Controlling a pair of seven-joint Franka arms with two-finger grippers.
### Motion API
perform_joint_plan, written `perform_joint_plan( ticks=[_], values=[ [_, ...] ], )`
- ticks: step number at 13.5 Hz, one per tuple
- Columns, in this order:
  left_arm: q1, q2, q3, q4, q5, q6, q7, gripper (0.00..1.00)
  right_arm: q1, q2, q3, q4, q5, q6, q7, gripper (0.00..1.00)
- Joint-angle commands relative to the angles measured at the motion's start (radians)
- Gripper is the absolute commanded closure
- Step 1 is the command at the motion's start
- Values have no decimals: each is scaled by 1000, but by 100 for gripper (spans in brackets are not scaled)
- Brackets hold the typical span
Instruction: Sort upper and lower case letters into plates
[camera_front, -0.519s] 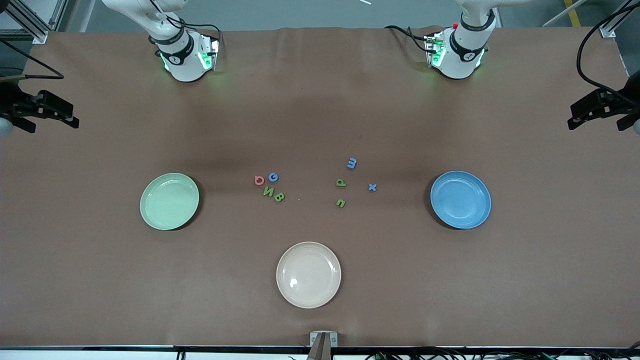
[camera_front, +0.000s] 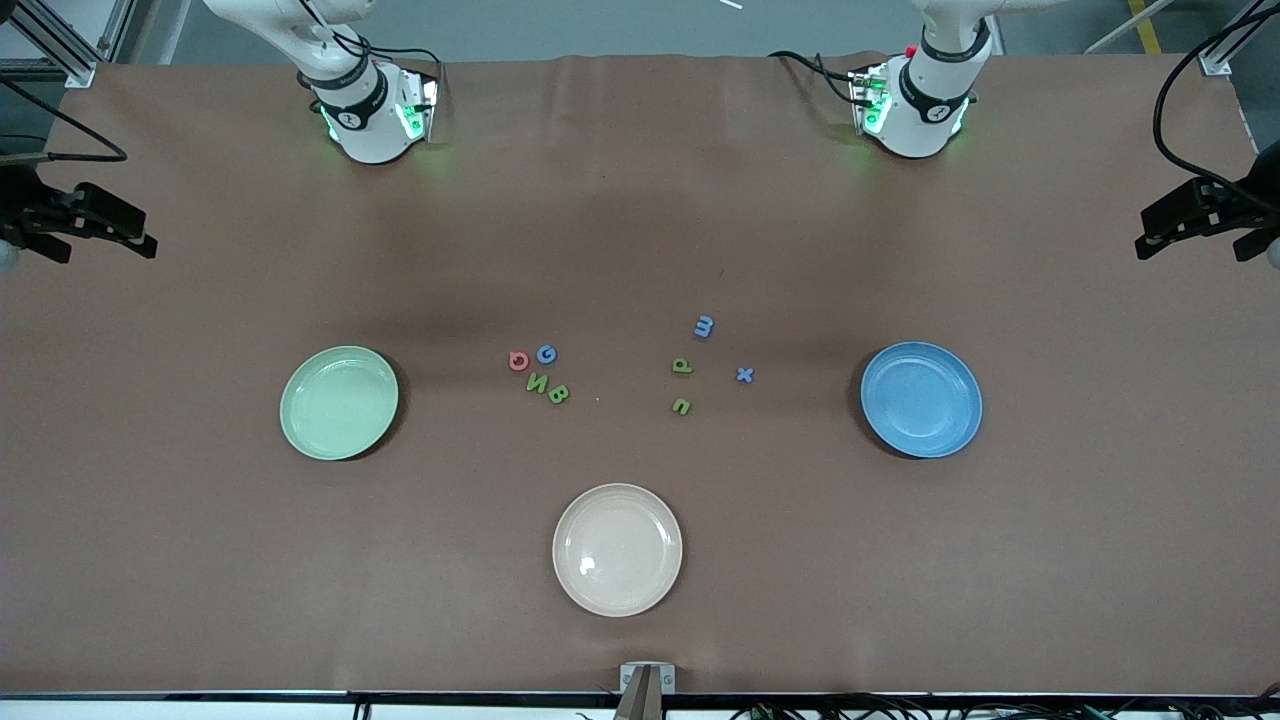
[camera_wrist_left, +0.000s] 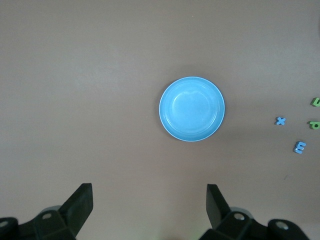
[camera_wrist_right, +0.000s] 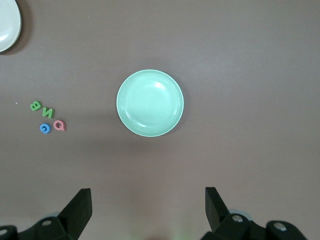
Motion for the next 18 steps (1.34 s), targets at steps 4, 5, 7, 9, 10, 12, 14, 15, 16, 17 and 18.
perform_joint_plan(
  ticks=[4, 5, 7, 9, 10, 12, 14, 15, 16, 17, 18],
  values=[
    [-16, 30, -10, 0, -136, -10, -47, 0, 0, -37, 1, -39, 21, 5, 17, 0],
    [-27, 54, -38, -2, -136, -10, -98, 0, 0, -37, 1, -39, 21, 5, 17, 0],
    [-53, 120, -88, -2, -136, 1, -207, 0, 0, -37, 1, -39, 21, 3, 23, 0],
    [-114, 200, -112, -5, -131, 51, -286, 0, 0, -37, 1, -39, 19, 3, 32, 0],
    [-160, 249, -112, -7, -122, 97, -345, 0, 0, -37, 1, -39, 20, 3, 32, 0],
    [-236, 349, -110, -7, -90, 211, -480, 0, 0, -32, 1, -33, 19, 2, 30, 0],
    [-298, 416, -110, -17, -49, 304, -554, 0, 2, -28, 1, -18, 19, -3, 29, 0],
    [-317, 442, -112, -28, -45, 359, -577, 0, 2, -25, 1, -9, 19, -3, 30, 0],
    [-345, 469, -110, -43, -45, 421, -597, 0, 2, -23, 1, 3, 19, -3, 30, 0],
    [-365, 493, -110, -72, -45, 512, -603, 0, 0, -19, 1, 11, 19, -3, 30, 0],
    [-378, 515, -110, -107, -44, 627, -615, 0, 0, -12, 1, 11, 19, -1, 30, 0]
  ],
)
